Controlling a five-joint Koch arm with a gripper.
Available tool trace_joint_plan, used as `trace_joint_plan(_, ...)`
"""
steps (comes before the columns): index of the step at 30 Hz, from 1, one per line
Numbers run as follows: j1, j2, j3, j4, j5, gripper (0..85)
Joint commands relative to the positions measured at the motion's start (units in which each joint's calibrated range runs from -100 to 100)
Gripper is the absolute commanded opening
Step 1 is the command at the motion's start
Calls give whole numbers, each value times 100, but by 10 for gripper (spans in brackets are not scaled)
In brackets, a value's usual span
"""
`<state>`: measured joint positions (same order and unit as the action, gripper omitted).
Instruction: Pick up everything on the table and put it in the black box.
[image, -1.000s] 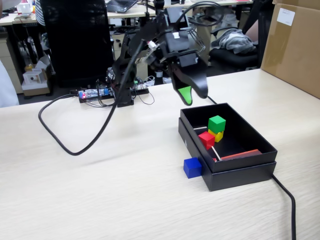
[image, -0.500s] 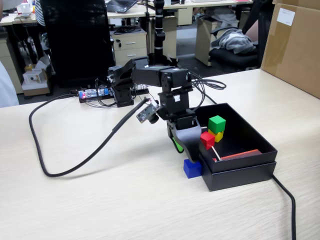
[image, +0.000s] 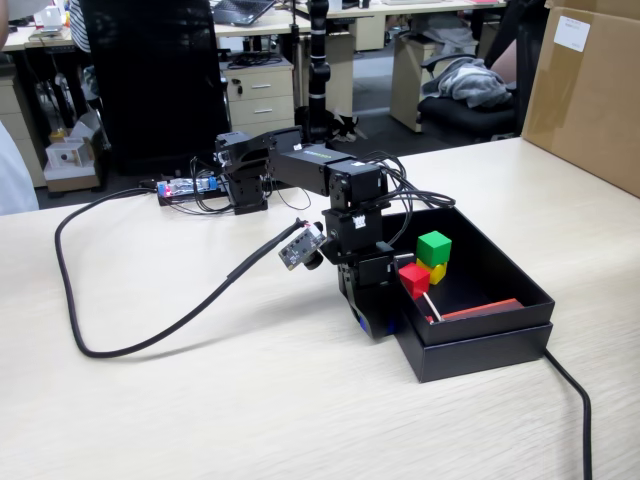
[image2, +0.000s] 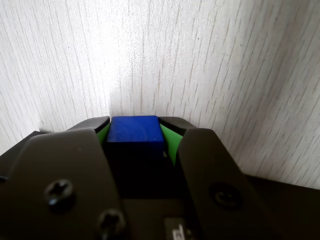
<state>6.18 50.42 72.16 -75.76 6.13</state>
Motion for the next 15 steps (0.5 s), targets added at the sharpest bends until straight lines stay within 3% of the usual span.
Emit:
trace_joint_plan(1,34,-469,373,-316,5,33)
trace_joint_plan(10,-10,-4749,-579,-877,-44,32)
trace_joint_plan(15,527,-4841,-507,-791,49,36)
